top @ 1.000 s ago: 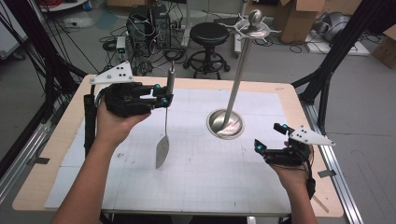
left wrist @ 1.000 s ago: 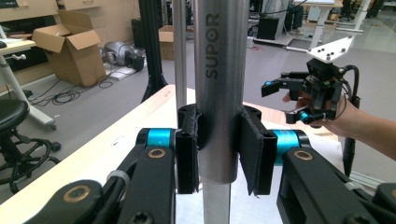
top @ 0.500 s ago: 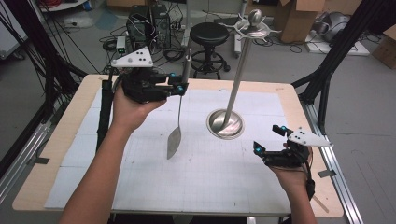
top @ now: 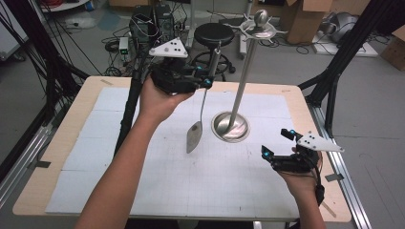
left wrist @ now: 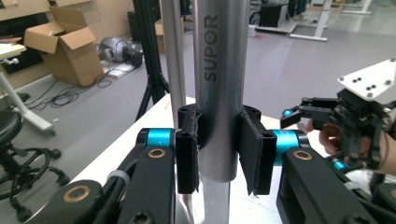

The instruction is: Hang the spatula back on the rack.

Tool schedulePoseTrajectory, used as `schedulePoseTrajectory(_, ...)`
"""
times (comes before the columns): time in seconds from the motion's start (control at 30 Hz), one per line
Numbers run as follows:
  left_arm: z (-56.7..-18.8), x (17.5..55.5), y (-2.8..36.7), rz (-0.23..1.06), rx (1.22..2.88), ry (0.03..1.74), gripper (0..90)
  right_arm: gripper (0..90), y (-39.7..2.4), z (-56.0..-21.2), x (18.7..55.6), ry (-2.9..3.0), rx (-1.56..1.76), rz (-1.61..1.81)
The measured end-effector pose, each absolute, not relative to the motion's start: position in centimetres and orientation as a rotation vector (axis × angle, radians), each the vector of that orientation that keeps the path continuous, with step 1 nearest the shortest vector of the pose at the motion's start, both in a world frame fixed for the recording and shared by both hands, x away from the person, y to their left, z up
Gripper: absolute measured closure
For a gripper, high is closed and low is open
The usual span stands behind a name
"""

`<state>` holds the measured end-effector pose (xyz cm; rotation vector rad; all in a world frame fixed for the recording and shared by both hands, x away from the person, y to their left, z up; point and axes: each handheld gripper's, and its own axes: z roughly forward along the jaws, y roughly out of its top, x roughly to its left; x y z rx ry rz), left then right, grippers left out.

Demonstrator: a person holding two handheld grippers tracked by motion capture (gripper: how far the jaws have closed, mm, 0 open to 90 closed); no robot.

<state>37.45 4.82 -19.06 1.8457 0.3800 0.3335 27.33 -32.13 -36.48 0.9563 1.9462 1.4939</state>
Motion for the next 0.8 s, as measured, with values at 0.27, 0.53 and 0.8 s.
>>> schedulePoseTrajectory(0.27, -18.7, 37.9, 3.1, 0.351, 1.863, 0.383, 69.9, 2.5, -32.1, -36.5, 27.4, 1.948, 0.954, 1.494)
schedulePoseTrajectory(0.53, -18.6, 38.7, 1.9, 0.350, 1.880, 0.403, 70.1, 2.5, -32.0, -36.5, 27.4, 1.951, 0.950, 1.497)
schedulePoseTrajectory(0.8, -18.5, 39.2, 0.5, 0.361, 1.913, 0.424, 70.3, 2.5, -32.1, -36.4, 27.3, 1.947, 0.951, 1.500)
